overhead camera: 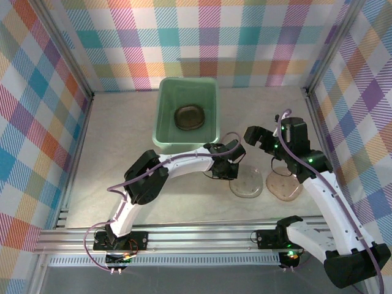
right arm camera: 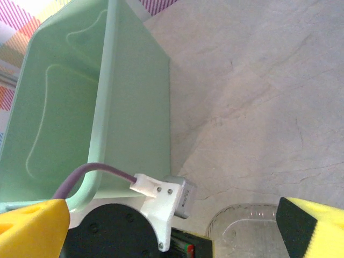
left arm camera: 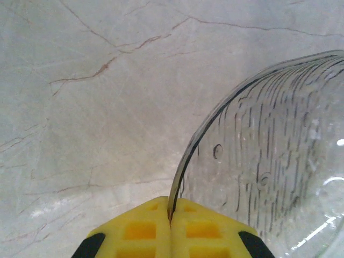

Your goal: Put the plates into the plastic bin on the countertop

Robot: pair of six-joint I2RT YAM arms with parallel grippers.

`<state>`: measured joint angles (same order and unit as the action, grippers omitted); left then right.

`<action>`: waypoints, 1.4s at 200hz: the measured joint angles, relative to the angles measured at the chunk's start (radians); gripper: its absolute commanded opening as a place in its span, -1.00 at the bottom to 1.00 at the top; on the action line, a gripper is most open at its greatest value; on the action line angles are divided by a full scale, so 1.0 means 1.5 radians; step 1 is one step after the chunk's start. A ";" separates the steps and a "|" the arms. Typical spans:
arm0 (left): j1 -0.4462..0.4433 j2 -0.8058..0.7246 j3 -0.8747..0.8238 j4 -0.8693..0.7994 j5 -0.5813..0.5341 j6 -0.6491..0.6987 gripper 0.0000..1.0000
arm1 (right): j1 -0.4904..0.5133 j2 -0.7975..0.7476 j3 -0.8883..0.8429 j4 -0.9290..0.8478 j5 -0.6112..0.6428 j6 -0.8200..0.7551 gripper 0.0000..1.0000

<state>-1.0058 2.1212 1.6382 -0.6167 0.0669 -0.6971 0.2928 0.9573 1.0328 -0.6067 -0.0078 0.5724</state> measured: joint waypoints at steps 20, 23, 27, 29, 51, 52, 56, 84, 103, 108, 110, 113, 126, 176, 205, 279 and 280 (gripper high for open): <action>-0.001 -0.024 0.000 -0.014 0.000 0.020 -1.00 | -0.009 0.001 0.000 0.002 0.000 0.008 0.98; -0.001 -0.029 0.000 -0.016 0.000 0.024 -1.00 | -0.010 0.001 0.000 0.003 0.000 0.008 0.98; -0.001 -0.033 0.000 -0.018 0.000 0.026 -1.00 | -0.012 0.001 0.000 0.003 0.000 0.008 0.98; -0.001 -0.036 0.000 -0.019 0.000 0.028 -1.00 | -0.013 0.001 0.000 0.004 0.000 0.008 0.98; -0.001 -0.062 0.001 -0.032 -0.002 0.047 -1.00 | -0.027 0.002 0.003 0.004 0.001 0.008 0.98; -0.001 -0.063 0.001 -0.032 -0.003 0.048 -1.00 | -0.028 0.002 0.004 0.004 0.001 0.008 0.98; -0.001 -0.067 0.001 -0.035 -0.004 0.054 -1.00 | -0.031 0.003 0.005 0.004 0.001 0.008 0.98; -0.001 -0.076 0.040 -0.066 -0.011 0.094 -1.00 | -0.053 0.019 0.036 0.001 0.000 0.006 0.98; -0.001 -0.076 0.084 -0.085 -0.011 0.120 -1.00 | -0.070 0.023 0.052 0.001 0.000 -0.003 0.98; -0.001 -0.076 0.096 -0.089 -0.011 0.127 -1.00 | -0.074 0.023 0.054 0.001 0.000 -0.004 0.98; -0.001 -0.076 0.101 -0.090 -0.011 0.130 -1.00 | -0.076 0.023 0.055 0.000 0.000 -0.005 0.98; -0.001 -0.076 0.107 -0.092 -0.011 0.132 -1.00 | -0.079 0.023 0.056 0.000 0.000 -0.006 0.98; -0.001 -0.076 0.138 -0.099 -0.011 0.149 -1.00 | -0.092 0.023 0.062 -0.001 -0.003 -0.010 0.98; 0.020 -0.085 0.235 -0.119 -0.002 0.202 -1.00 | -0.117 0.043 0.141 -0.034 -0.011 -0.072 0.91; 0.081 -0.105 0.241 -0.127 0.019 0.221 -1.00 | -0.117 0.086 0.217 -0.051 -0.056 -0.127 0.86; 0.264 -0.156 0.247 -0.134 0.067 0.273 -1.00 | -0.117 0.214 0.340 -0.143 -0.201 -0.255 0.53; 0.267 -0.157 0.248 -0.134 0.068 0.274 -1.00 | -0.117 0.216 0.341 -0.144 -0.203 -0.255 0.51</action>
<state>-0.6056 1.8862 2.0098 -0.8181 0.1684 -0.2863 0.1177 1.2808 1.5444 -0.8230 -0.3122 0.1905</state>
